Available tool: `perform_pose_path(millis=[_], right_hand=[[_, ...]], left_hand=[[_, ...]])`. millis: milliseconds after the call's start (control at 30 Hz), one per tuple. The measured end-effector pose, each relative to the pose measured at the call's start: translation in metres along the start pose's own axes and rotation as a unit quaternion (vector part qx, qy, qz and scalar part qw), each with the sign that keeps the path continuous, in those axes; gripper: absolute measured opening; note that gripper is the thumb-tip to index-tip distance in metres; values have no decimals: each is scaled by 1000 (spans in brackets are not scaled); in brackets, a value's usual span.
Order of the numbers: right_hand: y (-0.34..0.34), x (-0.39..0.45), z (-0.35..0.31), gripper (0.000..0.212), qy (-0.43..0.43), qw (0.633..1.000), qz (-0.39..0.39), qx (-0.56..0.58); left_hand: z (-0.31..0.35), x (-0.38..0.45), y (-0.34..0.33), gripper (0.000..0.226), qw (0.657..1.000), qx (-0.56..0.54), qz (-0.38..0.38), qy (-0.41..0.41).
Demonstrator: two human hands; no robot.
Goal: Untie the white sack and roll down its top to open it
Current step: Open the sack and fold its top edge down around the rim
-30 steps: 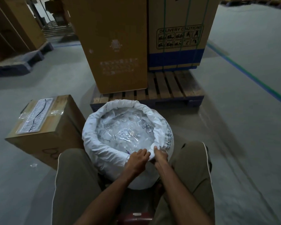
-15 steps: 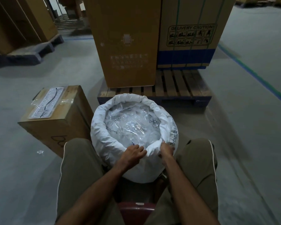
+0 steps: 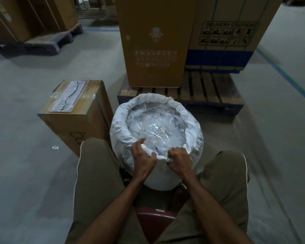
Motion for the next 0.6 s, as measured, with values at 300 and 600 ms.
perform_pose_path(millis=[300, 600], right_hand=[[-14, -2, -18, 38, -3, 996, 20, -89], [-19, 20, -58, 73, 59, 995, -78, 8]], left_hand=[[-69, 22, -13, 58, 800, -482, 28, 357], [-51, 17, -14, 21, 725, -618, 36, 302]])
Point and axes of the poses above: each hand's wrist, its own x-axis towards the middle knuckle, its own y-axis out of the back of the hand, z = x × y, the point moved 4 cm from there along x, towards the middle knuckle, and after that the axes turned 13 degrees about -z, right-handed, at the moved point
